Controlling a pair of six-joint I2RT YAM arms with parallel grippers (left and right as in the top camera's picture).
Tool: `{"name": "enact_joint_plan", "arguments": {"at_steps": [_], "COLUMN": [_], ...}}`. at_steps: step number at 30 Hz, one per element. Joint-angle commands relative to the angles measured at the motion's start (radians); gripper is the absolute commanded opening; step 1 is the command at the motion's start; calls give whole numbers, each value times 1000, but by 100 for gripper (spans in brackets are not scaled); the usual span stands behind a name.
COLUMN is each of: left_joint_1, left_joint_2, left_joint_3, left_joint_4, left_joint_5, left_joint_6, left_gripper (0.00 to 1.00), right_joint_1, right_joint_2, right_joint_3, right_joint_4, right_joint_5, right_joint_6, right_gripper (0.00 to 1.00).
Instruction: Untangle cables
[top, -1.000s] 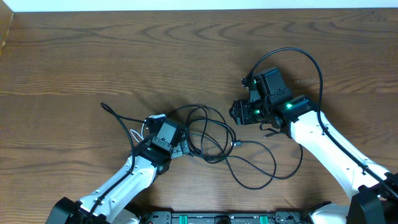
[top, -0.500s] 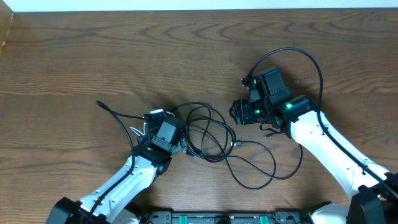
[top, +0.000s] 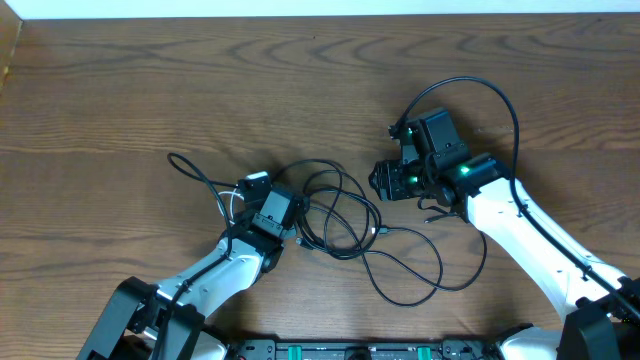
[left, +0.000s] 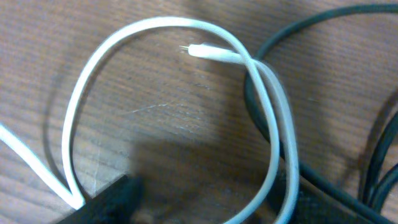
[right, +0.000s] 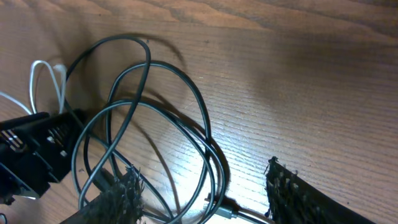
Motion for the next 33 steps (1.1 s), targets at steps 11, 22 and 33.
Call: {"name": "enact_joint_plan", "arguments": {"at_steps": [11,22,33], "left_joint_1": [0,165,650], "left_joint_2": [-141,-376,-426], "left_joint_3": [3,19,105], "left_joint_4": [-15,-95,23], "left_joint_5": [-67,-67,55], "left_joint_6": [7,-6,-42], "left_gripper": [8,8,8], "right_joint_1": [6,6,6], "right_joint_2": [5,5,5], "right_joint_3": [-9,-9,-9], "right_joint_4": [-5,-5,5], "right_joint_5": [10,10,10], "right_joint_6": [-15,-15,-15], "right_gripper": [63,64,65]}}
